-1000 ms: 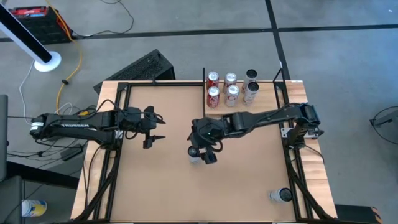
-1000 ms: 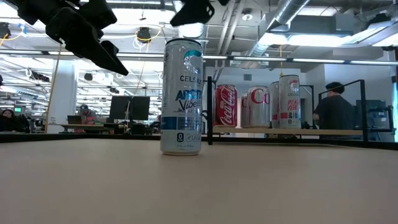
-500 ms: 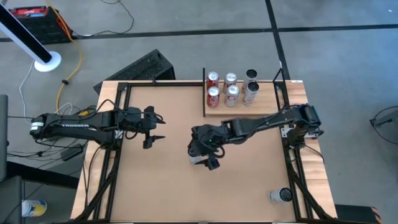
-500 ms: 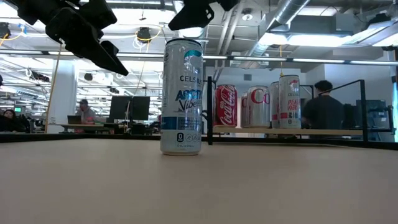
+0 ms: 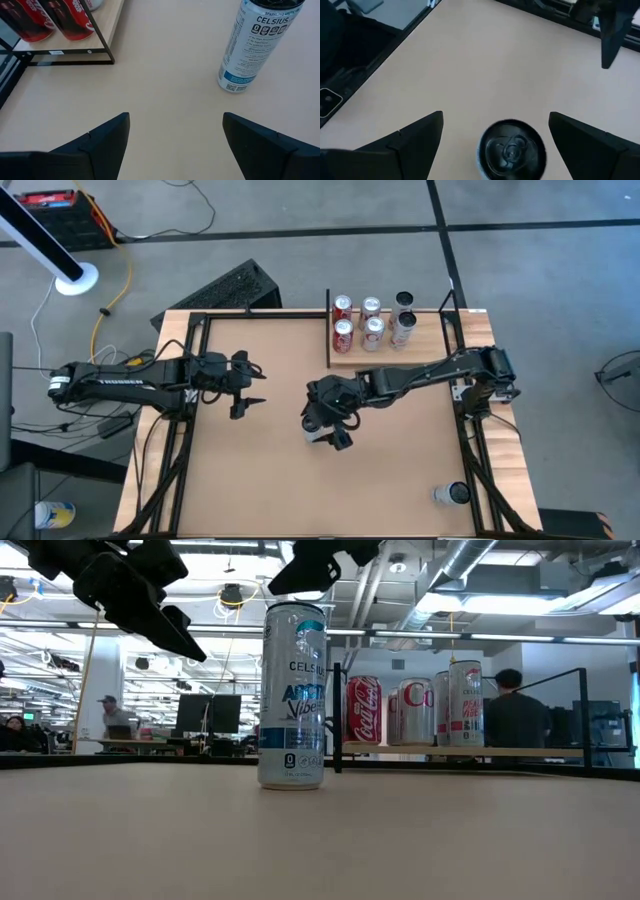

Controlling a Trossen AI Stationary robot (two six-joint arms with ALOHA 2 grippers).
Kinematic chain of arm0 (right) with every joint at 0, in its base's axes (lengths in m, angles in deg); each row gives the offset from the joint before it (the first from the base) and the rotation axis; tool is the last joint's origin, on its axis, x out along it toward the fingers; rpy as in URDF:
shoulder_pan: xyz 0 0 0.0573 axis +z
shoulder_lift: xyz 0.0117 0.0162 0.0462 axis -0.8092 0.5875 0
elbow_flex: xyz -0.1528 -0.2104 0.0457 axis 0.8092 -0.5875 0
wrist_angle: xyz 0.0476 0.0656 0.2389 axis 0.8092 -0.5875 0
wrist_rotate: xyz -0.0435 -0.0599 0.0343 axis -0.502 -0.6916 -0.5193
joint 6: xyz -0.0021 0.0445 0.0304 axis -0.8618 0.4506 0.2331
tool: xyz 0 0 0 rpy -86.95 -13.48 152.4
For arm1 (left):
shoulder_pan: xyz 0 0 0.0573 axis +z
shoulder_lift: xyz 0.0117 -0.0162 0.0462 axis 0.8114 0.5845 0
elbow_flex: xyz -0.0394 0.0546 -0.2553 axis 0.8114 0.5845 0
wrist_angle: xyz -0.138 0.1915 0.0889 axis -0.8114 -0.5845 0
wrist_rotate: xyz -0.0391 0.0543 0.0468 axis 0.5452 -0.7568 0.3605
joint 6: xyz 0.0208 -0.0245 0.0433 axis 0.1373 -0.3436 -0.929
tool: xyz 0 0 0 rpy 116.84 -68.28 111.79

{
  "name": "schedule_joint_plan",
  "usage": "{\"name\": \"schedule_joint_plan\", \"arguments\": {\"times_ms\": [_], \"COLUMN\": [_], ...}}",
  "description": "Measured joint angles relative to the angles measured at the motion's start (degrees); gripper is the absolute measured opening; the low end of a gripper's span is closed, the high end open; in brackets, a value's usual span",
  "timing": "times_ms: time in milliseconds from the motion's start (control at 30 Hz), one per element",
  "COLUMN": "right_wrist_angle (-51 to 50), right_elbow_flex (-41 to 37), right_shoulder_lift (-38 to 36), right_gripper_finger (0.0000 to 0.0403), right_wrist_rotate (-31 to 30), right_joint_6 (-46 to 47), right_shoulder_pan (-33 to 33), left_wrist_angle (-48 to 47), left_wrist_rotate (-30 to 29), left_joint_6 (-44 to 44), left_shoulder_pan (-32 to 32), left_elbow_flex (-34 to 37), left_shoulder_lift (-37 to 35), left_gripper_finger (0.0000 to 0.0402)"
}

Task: Place canned beverage on shelf
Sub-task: Put the left blue white soda can on the shelf

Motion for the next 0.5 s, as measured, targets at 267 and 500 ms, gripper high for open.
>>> {"name": "schedule_joint_plan", "arguments": {"times_ms": [267,500], "right_wrist_angle": [2.98,2.77], "right_elbow_flex": [0.08,-0.03], "right_shoulder_lift": [3.60,3.97], "right_gripper_finger": [0.0388,0.0388], "right_wrist_rotate": [-0.15,-0.24], "right_joint_6": [0.48,0.57], "right_shoulder_pan": [-0.03,-0.23], "left_wrist_angle": [-0.30,-0.83], "left_wrist_rotate": [0.02,0.50], "left_joint_6": [0.00,0.05], "left_shoulder_pan": [0.00,0.00], "left_elbow_flex": [0.00,0.02], "left_shoulder_lift": [-0.02,-0.02], "left_gripper_finger": [0.0304,0.0304]}}
